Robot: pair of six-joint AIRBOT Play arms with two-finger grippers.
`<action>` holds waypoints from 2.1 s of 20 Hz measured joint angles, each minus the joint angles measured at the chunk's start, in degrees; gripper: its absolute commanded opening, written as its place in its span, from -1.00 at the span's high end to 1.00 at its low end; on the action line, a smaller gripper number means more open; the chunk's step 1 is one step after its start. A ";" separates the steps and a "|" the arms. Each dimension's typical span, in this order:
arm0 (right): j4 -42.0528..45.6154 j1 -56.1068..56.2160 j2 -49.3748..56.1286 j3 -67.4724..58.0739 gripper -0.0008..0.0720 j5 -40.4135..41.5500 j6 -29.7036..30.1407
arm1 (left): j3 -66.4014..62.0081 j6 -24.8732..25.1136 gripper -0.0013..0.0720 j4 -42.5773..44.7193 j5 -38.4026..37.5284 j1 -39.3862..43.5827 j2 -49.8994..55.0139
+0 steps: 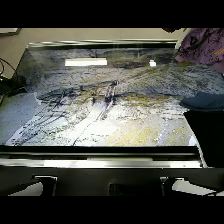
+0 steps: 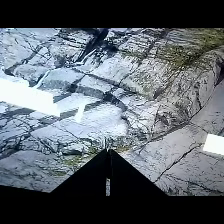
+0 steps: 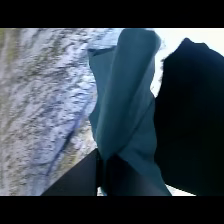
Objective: Fold the clothes and pants, and hang the long-sleeved shirts on hangers.
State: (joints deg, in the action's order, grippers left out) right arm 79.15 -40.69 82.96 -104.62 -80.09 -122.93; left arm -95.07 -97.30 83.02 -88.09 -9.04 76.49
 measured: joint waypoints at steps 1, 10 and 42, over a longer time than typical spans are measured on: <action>2.19 -0.04 -0.61 0.00 0.91 -1.46 -0.48 | 0.00 0.00 0.92 0.00 0.00 0.00 0.00; 17.40 -0.15 -2.23 2.23 0.90 -13.75 -1.11 | 0.00 0.00 0.92 0.00 0.00 0.00 0.00; 36.92 -0.13 -5.81 36.70 -0.11 -8.00 7.43 | 0.00 -0.20 0.92 -0.04 -0.04 0.00 0.00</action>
State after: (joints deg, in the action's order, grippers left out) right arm 116.07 -40.82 77.14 -67.92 -88.09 -115.50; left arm -95.07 -97.49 82.98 -88.14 -9.04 76.49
